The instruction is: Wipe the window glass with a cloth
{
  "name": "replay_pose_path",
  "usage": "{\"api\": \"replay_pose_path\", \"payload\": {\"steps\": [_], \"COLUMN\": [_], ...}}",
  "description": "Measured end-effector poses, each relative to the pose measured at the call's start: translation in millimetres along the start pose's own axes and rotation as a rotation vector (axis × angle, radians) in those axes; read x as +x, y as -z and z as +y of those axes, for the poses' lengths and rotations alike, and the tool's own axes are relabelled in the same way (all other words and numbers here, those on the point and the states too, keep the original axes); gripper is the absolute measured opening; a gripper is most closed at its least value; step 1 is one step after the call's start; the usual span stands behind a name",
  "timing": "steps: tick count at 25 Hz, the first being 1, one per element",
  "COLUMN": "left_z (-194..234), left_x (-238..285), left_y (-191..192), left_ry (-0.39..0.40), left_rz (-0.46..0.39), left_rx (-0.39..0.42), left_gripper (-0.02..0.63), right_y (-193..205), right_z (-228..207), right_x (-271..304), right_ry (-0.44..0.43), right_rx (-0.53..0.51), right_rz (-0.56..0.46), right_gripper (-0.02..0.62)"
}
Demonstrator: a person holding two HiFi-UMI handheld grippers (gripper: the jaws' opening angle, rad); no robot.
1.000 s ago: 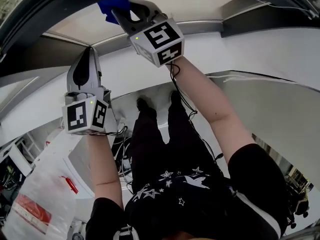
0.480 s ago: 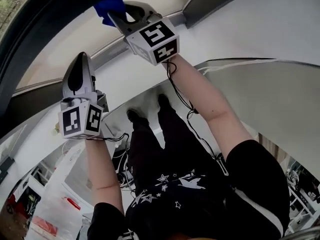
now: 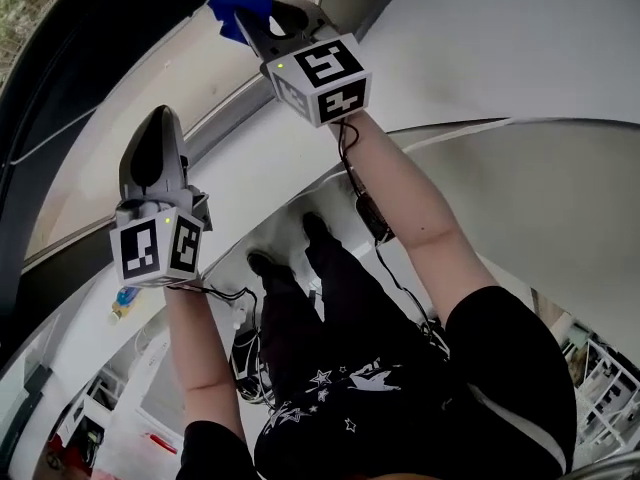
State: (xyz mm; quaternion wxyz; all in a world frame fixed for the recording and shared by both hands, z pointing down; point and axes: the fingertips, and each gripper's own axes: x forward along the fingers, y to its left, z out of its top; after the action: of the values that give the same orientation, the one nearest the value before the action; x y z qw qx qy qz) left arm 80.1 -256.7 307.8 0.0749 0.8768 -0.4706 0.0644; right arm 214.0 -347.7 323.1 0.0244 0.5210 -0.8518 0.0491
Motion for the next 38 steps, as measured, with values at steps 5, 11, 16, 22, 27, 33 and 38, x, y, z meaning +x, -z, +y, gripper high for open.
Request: {"api": "replay_pose_path", "payload": {"steps": [5, 11, 16, 22, 27, 33, 38], "left_z": [-16, -33, -39, -1, 60, 131, 196], "left_x": [10, 33, 31, -24, -90, -179, -257], "left_y": [2, -10, -12, 7, 29, 53, 73], "left_ry": [0.035, 0.044, 0.027, -0.057, -0.180, -0.346, -0.479], "left_rz": [0.019, 0.003, 0.004, 0.006, 0.021, 0.021, 0.011], "left_rx": [0.000, -0.024, -0.060, -0.049, -0.040, -0.076, -0.115], "left_gripper": [0.009, 0.009, 0.009, 0.009, 0.009, 0.009, 0.009], "right_y": [3, -5, -1, 25, 57, 79, 83], "right_z": [-48, -94, -92, -18, 93, 249, 370], "right_x": [-13, -25, -25, -25, -7, 19, 36], "right_ry": [0.116, 0.177, 0.148, 0.047, -0.109, -0.353, -0.535], "right_rx": [0.031, 0.051, 0.061, 0.056, 0.063, 0.046, -0.017], "right_rz": [0.003, 0.006, 0.034, 0.074, 0.130, 0.179, 0.188], "right_gripper": [0.089, 0.089, 0.089, 0.089, 0.089, 0.089, 0.089]}}
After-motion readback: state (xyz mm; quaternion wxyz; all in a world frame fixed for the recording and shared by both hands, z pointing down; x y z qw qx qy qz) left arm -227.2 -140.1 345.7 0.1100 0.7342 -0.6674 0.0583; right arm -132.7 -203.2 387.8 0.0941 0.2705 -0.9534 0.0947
